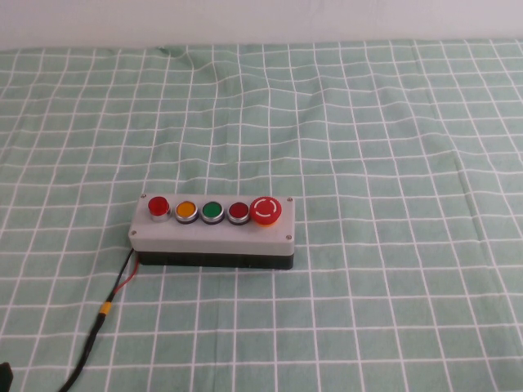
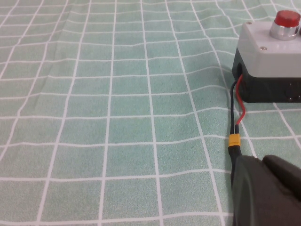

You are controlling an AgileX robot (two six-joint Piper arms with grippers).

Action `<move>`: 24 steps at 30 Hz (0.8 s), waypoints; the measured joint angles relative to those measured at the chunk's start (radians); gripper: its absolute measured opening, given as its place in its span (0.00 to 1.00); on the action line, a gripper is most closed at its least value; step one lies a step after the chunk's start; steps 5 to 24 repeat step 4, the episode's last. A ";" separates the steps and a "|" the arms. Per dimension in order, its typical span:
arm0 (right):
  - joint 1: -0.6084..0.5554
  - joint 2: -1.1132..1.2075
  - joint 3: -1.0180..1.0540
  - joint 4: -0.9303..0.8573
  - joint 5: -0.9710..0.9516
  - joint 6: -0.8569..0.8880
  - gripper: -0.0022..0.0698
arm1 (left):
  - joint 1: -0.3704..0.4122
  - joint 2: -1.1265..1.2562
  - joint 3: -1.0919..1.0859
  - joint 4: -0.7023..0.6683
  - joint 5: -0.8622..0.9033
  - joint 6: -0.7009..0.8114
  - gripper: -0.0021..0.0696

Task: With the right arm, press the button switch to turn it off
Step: 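Press the lit red button on the button box to turn it off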

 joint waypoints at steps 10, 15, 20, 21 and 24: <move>0.000 0.000 0.000 0.000 0.000 0.000 0.01 | 0.000 0.000 0.000 0.000 0.000 0.000 0.02; 0.000 0.000 0.000 0.000 0.000 0.000 0.01 | 0.000 0.000 0.000 0.000 0.000 0.000 0.02; 0.000 0.000 0.000 0.000 0.000 0.000 0.01 | 0.000 0.000 0.000 0.000 0.000 0.000 0.02; 0.000 0.000 0.000 0.000 0.000 0.000 0.01 | 0.000 0.000 0.000 0.000 0.000 0.000 0.02; 0.000 0.000 0.000 0.000 0.000 0.000 0.01 | 0.000 0.000 0.000 0.000 0.000 0.000 0.02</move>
